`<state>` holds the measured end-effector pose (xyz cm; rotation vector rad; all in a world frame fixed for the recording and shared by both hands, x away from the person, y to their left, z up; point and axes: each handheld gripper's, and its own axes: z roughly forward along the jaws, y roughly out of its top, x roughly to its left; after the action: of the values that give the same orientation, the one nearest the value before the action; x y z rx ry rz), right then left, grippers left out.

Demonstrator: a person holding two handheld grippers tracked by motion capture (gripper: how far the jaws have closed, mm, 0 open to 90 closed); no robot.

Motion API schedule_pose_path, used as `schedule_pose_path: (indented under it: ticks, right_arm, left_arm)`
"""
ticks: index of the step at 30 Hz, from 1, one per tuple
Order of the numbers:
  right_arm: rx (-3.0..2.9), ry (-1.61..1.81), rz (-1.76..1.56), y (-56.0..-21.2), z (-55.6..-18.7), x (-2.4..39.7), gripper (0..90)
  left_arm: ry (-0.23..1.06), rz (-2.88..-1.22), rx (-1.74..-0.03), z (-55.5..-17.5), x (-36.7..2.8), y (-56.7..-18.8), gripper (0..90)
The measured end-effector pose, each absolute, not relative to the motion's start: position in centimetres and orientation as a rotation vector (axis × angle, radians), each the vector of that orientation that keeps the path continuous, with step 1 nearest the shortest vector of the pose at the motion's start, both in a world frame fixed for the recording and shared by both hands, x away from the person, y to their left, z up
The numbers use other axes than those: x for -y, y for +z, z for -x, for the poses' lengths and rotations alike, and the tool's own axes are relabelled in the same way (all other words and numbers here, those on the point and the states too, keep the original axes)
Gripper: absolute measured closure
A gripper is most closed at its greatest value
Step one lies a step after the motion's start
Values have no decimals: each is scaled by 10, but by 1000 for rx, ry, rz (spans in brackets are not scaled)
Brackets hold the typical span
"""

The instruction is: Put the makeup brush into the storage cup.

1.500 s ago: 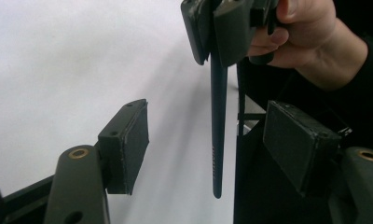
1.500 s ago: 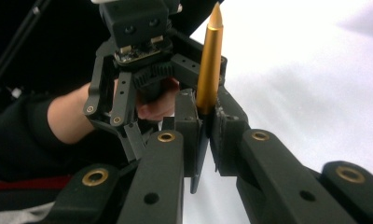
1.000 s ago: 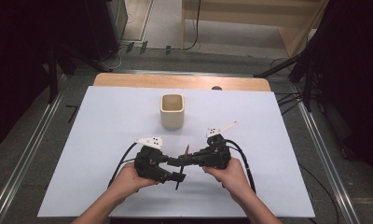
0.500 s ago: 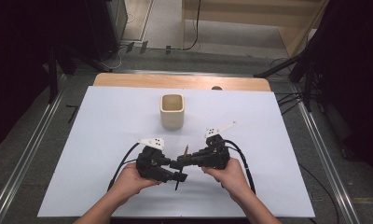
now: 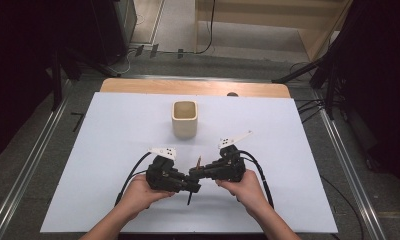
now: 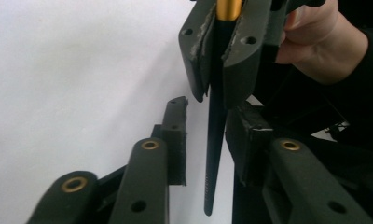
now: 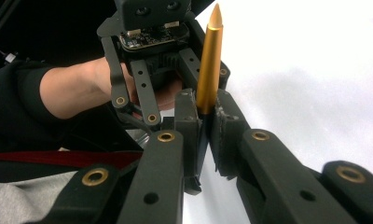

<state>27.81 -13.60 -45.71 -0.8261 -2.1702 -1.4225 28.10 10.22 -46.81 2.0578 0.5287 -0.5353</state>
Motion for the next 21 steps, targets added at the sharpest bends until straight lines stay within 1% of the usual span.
schedule_pose_path:
  ticks: [3, 8, 18, 21]
  right_arm:
    - [2168, -1422, 826, -457, -278, 136, 834]
    - [2171, -1426, 830, -457, -278, 136, 834]
    - [2154, -1434, 837, -457, -279, 137, 833]
    - [2157, -1433, 837, -457, -279, 137, 833]
  left_arm:
    - [-544, -2046, -527, -281, -103, -467, 766]
    - [-561, -2027, -540, -282, -103, -467, 828]
    - [-575, -2018, -546, -283, -103, -466, 842]
    - [-560, -2030, -537, -282, -103, -466, 842]
